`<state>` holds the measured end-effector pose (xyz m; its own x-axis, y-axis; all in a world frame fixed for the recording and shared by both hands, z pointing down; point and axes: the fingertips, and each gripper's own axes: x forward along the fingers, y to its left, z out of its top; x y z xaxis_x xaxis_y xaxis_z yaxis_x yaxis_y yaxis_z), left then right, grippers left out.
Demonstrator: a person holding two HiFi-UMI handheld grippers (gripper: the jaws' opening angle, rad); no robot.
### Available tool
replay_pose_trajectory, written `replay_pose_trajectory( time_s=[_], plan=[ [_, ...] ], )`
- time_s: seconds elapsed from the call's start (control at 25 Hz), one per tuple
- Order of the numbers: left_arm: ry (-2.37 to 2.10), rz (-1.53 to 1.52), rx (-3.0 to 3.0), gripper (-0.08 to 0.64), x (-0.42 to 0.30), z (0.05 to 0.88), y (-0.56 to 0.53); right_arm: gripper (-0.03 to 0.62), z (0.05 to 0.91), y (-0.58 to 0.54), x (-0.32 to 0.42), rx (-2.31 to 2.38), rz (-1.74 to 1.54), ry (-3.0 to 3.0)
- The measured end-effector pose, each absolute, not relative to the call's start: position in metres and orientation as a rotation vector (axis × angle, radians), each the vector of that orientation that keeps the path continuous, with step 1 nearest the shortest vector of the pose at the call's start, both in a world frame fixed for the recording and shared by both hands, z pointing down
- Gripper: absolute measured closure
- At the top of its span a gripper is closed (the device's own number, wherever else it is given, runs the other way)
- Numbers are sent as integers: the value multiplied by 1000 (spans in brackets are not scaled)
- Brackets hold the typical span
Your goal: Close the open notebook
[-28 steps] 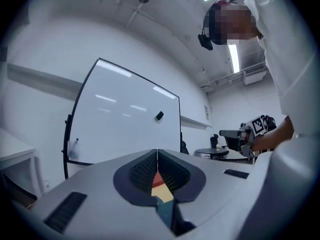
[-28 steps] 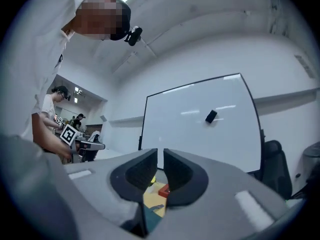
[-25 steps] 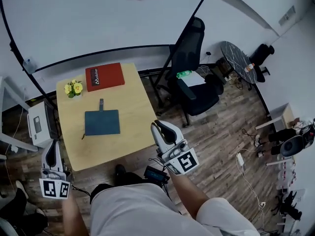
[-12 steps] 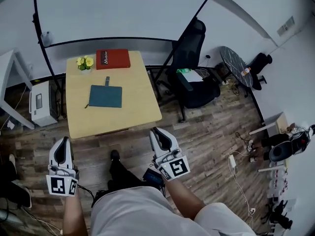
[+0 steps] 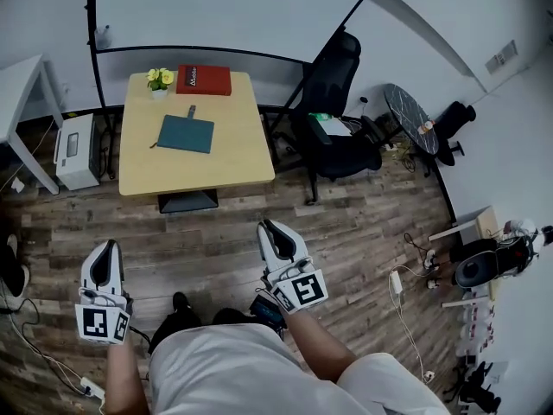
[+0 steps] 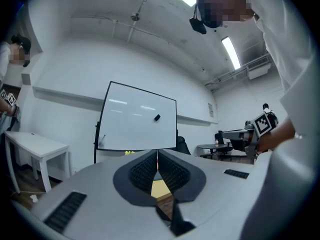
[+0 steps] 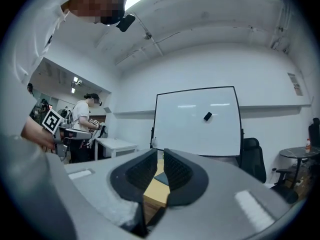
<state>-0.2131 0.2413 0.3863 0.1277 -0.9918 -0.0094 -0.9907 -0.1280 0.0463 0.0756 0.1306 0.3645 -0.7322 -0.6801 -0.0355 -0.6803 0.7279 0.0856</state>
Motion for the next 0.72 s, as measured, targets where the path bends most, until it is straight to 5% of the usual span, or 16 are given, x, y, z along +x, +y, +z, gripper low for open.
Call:
replay_pose_trajectory(
  time_s=[0.72],
  plan=[
    [-2002, 9, 2354, 548, 2, 401, 424, 554, 416, 335, 264, -1041, 80, 2969]
  ],
)
